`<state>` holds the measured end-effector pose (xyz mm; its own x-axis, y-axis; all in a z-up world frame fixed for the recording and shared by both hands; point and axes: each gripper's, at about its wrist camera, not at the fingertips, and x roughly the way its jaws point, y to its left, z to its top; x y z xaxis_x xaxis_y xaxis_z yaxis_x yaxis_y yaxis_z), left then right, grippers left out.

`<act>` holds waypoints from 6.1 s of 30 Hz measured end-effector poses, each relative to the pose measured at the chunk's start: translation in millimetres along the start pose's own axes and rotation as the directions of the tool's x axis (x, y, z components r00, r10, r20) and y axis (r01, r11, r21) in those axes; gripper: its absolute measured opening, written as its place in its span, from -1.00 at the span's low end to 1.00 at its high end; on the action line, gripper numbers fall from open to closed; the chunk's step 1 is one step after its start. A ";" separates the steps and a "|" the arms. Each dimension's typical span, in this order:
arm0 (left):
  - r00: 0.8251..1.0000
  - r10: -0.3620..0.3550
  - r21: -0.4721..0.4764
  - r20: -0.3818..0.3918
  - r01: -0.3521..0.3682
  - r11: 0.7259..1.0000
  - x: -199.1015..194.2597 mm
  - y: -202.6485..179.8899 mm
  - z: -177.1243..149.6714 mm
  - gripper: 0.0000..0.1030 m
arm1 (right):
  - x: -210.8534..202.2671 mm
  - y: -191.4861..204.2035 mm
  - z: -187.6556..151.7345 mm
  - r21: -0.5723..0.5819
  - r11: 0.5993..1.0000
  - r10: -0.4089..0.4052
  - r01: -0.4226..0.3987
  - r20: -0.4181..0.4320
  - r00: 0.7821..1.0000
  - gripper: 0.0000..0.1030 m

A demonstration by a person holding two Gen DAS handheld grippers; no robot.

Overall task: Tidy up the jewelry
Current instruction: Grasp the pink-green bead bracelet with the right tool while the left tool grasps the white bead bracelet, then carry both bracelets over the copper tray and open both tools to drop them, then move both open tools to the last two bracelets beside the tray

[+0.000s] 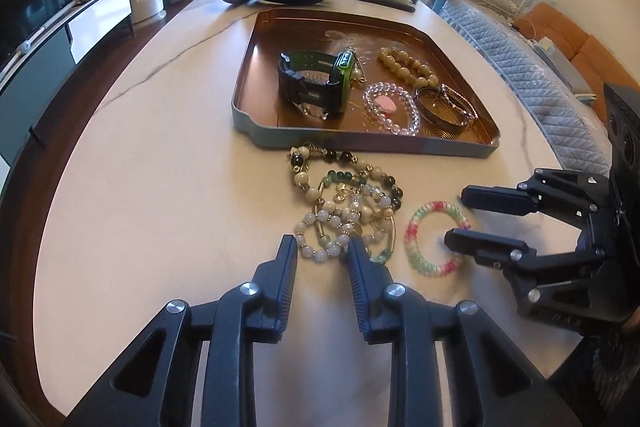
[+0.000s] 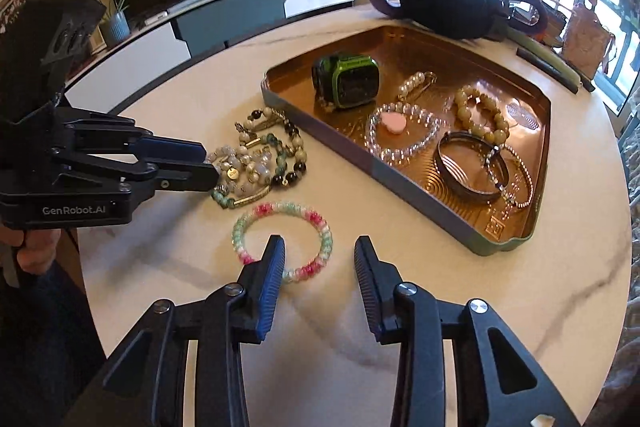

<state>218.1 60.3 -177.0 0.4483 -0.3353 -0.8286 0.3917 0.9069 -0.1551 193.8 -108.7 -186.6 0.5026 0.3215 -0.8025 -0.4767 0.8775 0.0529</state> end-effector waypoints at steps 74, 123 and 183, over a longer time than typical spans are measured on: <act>0.924 -0.093 -0.039 0.372 0.116 0.993 -28.0 6.2 137.7 -0.88 | -61.4 -133.6 53.3 0.232 0.973 -0.103 0.003 0.421 0.901 -0.89; 0.969 0.145 -0.081 0.202 -0.131 0.988 -24.4 -37.0 144.4 0.73 | -46.0 -142.8 83.3 0.354 0.935 -0.119 0.005 0.302 0.946 0.83; 0.986 0.163 -0.107 0.027 -0.159 0.981 -6.2 22.4 -10.2 -0.53 | -3.0 -18.3 6.0 -0.005 0.999 0.036 -0.036 0.005 0.999 -0.71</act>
<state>215.9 85.2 -180.8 0.5276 -0.1901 -0.8280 0.2273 0.9707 -0.0780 205.3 -123.5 -181.6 0.4888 0.3548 -0.7970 -0.4980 0.8636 0.0790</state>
